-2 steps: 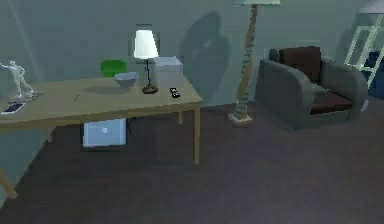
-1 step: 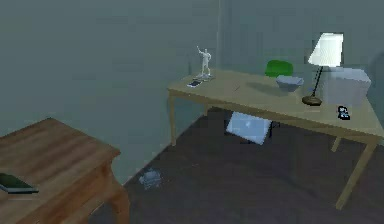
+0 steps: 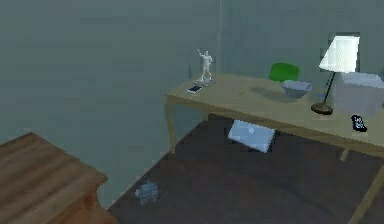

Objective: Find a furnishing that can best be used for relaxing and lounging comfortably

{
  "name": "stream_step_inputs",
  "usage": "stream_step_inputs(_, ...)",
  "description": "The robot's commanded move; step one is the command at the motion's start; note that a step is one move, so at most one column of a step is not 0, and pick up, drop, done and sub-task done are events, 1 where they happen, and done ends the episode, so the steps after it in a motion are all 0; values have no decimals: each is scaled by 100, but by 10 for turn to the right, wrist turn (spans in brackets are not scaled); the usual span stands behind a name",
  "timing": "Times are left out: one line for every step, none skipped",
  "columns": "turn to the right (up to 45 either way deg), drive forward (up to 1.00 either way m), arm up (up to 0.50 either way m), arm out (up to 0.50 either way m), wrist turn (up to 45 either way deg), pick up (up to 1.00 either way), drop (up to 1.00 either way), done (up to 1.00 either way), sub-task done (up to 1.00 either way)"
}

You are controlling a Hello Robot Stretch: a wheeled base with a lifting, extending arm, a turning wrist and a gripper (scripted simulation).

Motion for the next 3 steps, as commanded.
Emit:
stream_step_inputs(450, 0, 0, 0, 0, 0, 0, 0, 0)
stream_step_inputs(270, 0, 0, 0, 0, 0, 0, 0, 0)
stream_step_inputs(30, 0, 0, 0, 0, 0, 0, 0, 0)
